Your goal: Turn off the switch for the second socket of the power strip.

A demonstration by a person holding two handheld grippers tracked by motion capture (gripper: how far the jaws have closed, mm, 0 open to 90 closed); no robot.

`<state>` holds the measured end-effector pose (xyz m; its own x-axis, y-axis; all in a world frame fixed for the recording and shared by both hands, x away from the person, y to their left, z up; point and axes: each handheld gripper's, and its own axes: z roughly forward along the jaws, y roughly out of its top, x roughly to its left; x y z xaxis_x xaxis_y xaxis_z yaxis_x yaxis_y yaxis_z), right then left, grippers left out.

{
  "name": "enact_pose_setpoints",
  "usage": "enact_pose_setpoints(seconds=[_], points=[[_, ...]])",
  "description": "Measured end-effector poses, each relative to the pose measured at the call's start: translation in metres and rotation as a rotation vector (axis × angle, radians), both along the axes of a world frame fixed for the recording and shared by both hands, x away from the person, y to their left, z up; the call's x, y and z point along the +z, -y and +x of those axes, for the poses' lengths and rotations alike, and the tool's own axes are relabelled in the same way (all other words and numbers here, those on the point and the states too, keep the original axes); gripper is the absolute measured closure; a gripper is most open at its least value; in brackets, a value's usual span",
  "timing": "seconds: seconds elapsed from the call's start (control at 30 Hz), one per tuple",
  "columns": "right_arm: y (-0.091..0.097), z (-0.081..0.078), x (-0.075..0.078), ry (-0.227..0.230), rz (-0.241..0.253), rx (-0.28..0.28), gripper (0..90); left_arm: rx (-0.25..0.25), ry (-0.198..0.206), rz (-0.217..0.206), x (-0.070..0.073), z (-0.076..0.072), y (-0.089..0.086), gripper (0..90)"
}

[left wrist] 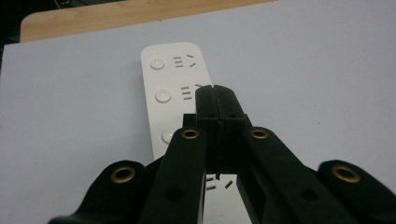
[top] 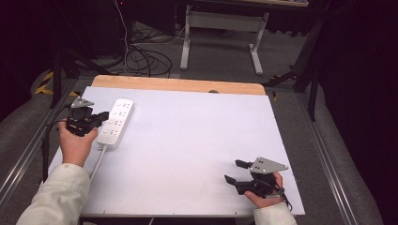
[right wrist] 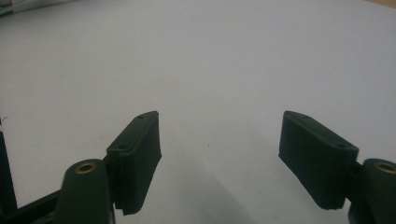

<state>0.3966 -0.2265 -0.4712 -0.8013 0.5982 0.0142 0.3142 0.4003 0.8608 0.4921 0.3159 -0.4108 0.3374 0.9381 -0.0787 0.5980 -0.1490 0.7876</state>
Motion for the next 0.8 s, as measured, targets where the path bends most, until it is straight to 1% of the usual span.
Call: enact_pose_setpoints(seconds=[0.07, 0.13, 0.17, 0.3, 0.53, 0.7, 0.8], points=[[0.000, 0.000, 0.000, 0.001, 0.000, -0.001, 29.5, 0.004, -0.016, -0.009, -0.002, 0.003, 0.000, 90.0], [0.000, 0.000, 0.000, 0.001, 0.000, -0.002, 29.4, 0.015, -0.026, -0.008, -0.005, 0.006, -0.001, 90.0], [0.000, 0.000, 0.000, 0.001, 0.002, -0.002, 29.4, 0.017, -0.036, -0.005, -0.006, 0.007, -0.001, 90.0], [0.000, 0.000, 0.000, 0.000, -0.001, -0.002, 29.4, 0.037, -0.049, 0.016, -0.011, 0.013, 0.000, 90.0], [0.000, 0.000, -0.001, -0.002, -0.005, 0.001, 29.4, 0.087, -0.079, 0.026, -0.018, 0.023, 0.000, 90.0], [0.000, 0.001, -0.001, -0.004, -0.003, 0.001, 29.4, 0.098, -0.102, 0.049, -0.022, 0.026, -0.001, 90.0], [0.000, 0.001, -0.002, -0.006, -0.005, 0.003, 29.4, 0.124, -0.116, 0.023, -0.022, 0.027, -0.001, 90.0]])
